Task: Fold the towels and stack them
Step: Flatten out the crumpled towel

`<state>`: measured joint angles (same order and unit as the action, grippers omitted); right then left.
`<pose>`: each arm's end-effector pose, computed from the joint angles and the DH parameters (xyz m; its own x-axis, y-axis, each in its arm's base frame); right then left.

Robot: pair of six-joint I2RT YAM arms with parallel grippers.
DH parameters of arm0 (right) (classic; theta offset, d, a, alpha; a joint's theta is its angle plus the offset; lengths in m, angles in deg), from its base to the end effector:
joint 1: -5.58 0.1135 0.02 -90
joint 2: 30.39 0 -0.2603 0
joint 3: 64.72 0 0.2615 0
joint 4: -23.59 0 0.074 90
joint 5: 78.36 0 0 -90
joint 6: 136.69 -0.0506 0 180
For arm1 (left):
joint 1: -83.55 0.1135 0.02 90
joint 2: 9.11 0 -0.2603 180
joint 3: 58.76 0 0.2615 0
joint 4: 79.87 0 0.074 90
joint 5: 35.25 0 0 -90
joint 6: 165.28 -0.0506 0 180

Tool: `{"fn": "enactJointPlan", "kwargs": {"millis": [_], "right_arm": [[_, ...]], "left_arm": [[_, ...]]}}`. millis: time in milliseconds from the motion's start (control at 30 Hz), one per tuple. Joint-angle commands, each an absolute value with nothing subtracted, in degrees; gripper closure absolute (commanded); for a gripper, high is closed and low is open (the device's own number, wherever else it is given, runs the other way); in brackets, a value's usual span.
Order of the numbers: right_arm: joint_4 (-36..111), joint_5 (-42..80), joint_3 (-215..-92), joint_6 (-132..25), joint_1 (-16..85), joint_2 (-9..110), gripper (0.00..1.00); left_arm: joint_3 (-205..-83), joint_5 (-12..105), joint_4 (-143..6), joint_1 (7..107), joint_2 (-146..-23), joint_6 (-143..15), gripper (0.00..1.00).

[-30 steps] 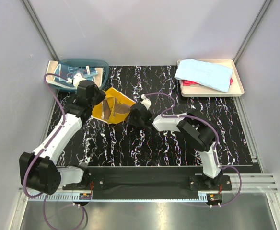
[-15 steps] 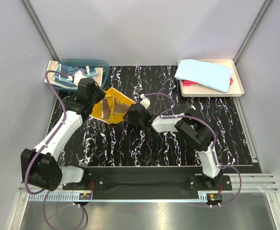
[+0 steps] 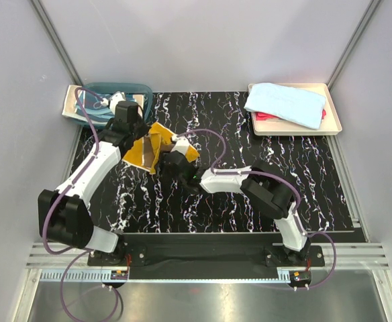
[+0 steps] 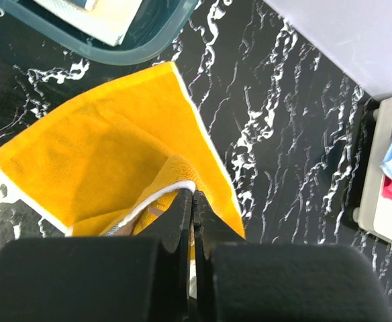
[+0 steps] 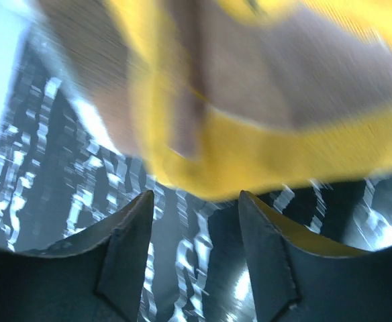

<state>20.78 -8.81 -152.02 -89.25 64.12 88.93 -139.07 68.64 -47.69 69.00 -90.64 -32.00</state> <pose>0.2631 0.3961 0.1426 -0.6205 0.2001 -0.7582 -0.2992 0.8334 0.4648 0.3378 -0.0751 0.2976 -0.4221 -0.5780 -0.6984 -0.3290 0.8155 -0.4761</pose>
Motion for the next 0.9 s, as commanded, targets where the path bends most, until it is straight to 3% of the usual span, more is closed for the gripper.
{"fn": "enactJointPlan", "kwargs": {"millis": [0,233,433,733,867], "right_arm": [[19.8,-14.9,-157.5,-81.3,65.4,89.7,0.39],[23.7,-16.7,-163.3,-74.5,65.7,93.1,0.37],[30.8,-18.2,-168.5,-76.0,66.0,95.7,0.36],[30.4,-22.5,-169.0,-75.1,66.6,94.6,0.3],[34.4,-23.7,-172.7,-75.2,66.5,95.5,0.32]], "left_arm": [[-143.5,67.6,-46.8,69.7,-91.1,-34.1,1.0],[-148.0,63.6,-42.0,70.3,-94.5,-37.8,1.0],[-148.0,61.4,-41.6,70.5,-95.1,-38.5,1.0],[-147.8,60.6,-40.9,70.5,-95.0,-39.2,1.0],[-147.1,60.2,-40.8,70.5,-94.6,-39.6,1.0]]}}
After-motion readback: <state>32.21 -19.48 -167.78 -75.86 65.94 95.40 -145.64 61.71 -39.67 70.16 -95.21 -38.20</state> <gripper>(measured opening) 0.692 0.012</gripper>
